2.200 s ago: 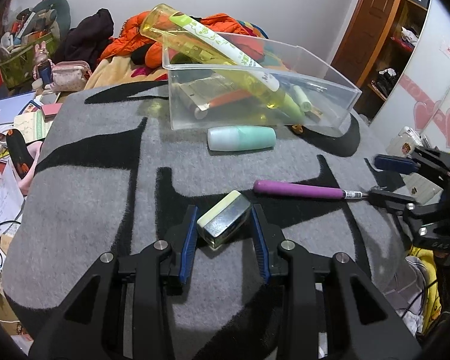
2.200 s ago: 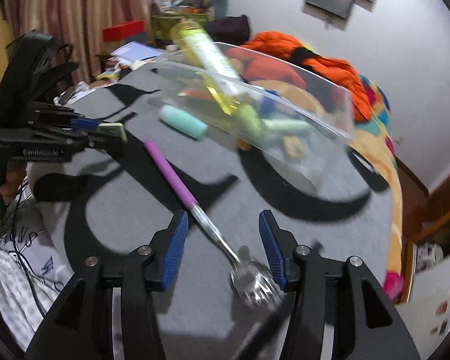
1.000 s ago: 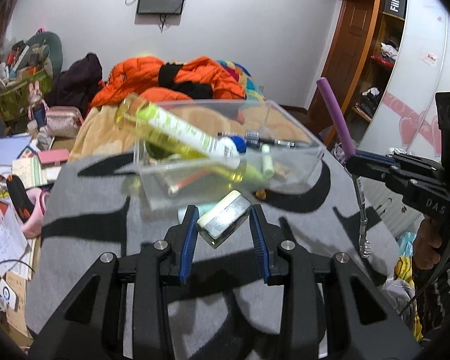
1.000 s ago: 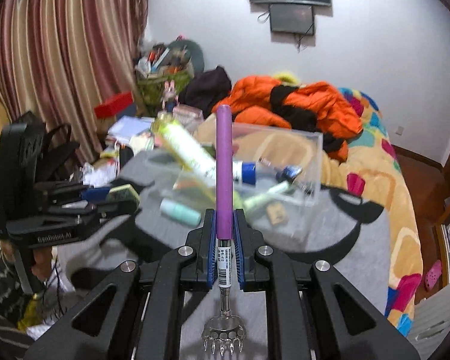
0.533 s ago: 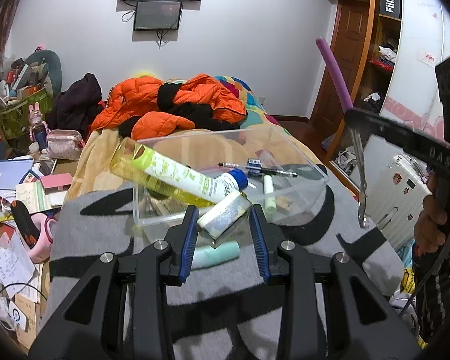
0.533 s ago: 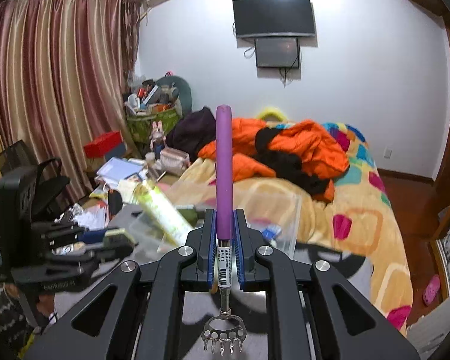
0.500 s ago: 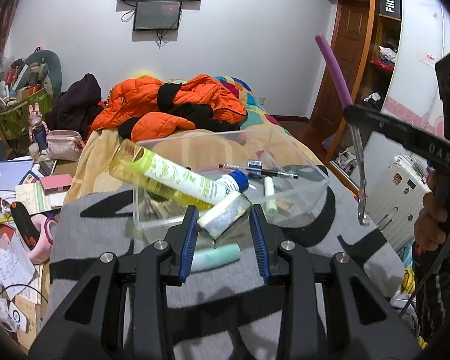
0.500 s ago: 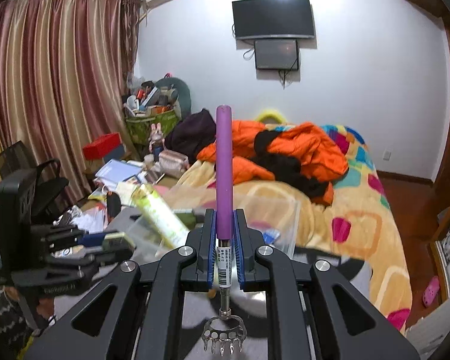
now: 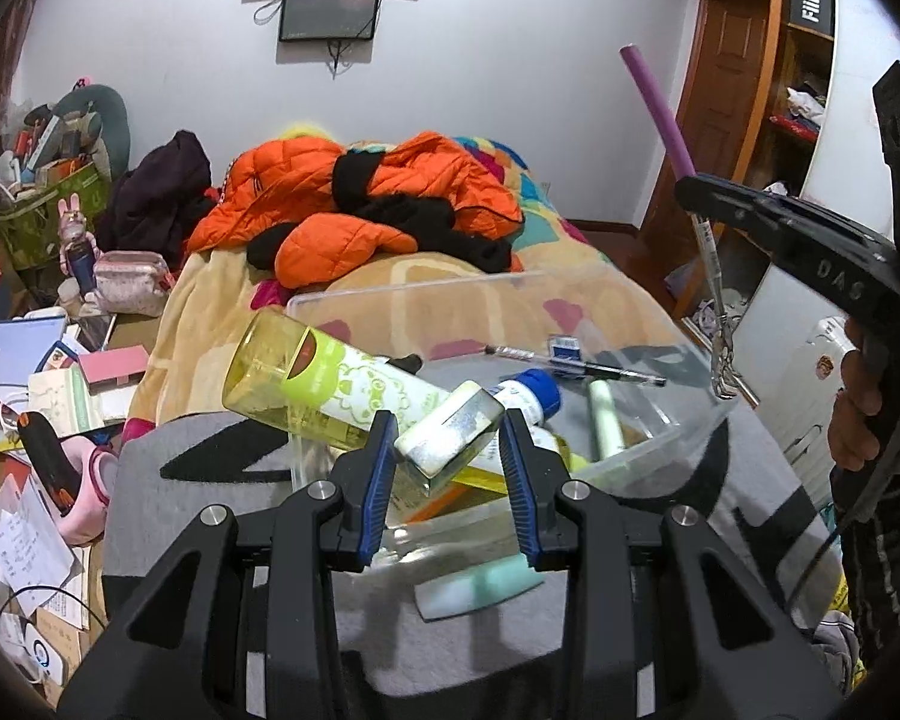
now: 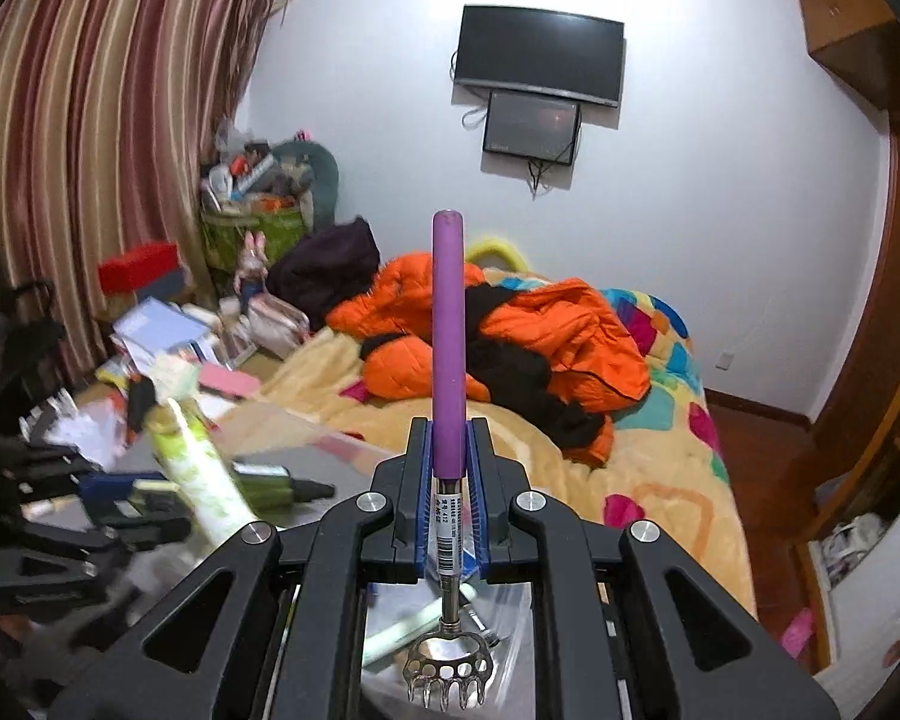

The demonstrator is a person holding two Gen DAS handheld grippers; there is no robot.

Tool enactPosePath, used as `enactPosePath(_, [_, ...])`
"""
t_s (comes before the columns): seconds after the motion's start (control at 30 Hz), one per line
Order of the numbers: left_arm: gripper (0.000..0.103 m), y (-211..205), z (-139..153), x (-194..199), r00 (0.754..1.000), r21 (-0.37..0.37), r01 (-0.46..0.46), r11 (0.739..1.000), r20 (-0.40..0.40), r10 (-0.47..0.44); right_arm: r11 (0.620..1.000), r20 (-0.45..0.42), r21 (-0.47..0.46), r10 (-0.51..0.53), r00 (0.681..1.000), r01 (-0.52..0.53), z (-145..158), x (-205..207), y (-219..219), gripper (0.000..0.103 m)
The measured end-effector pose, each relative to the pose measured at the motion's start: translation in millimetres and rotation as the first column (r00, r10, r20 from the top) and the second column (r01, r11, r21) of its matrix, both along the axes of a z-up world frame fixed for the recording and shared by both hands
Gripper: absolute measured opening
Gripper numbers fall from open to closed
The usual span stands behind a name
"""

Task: Organize objects
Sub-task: 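Drop silver block into clear box with left tool while right tool lowers back scratcher in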

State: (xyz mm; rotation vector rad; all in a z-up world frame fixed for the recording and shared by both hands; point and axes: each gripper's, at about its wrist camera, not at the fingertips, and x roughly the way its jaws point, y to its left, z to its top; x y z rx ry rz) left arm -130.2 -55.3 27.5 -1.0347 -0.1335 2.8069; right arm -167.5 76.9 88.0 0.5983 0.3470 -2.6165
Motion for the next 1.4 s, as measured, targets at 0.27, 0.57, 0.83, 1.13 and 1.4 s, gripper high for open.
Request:
enactPosePath(0.27, [0.034, -3.2, -16.7, -12.3, 0.999, -0.016, 0.01, 1.0, 0.034, -0.009, 0.993, 0.043, 0.117, 0.018, 0.999, -0.023, -38.0, -17.3, -25.1, 0.01])
enactPosePath(0.57, [0.034, -10.0, -26.8, -21.7, 0.997, 0.024, 0.003, 1.0, 0.075, -0.005, 0.984, 0.149, 0.149, 0.074, 0.986, -0.096, -70.7, -21.1, -44.6, 0.011])
enactPosePath(0.83, [0.034, -7.2, -20.6, -8.2, 0.998, 0.035, 0.019, 0.999, 0.057, -0.021, 0.981, 0.264, 0.108, 0.126, 0.956, -0.159, -82.6, -28.6, -54.5, 0.016])
enactPosePath(1.13, [0.045, 0.4, -6.1, 12.7, 0.999, 0.011, 0.029, 1.0, 0.02, -0.029, 0.985, 0.29, 0.061, 0.137, 0.947, -0.161, -77.7, -17.4, -47.9, 0.021])
enactPosePath(1.4, [0.052, 3.0, 5.1, 31.4, 1.0, -0.001, 0.025, 1.0, -0.013, -0.025, 0.991, 0.264, -0.004, 0.127, 0.956, -0.13, -53.7, 11.8, -25.2, 0.044])
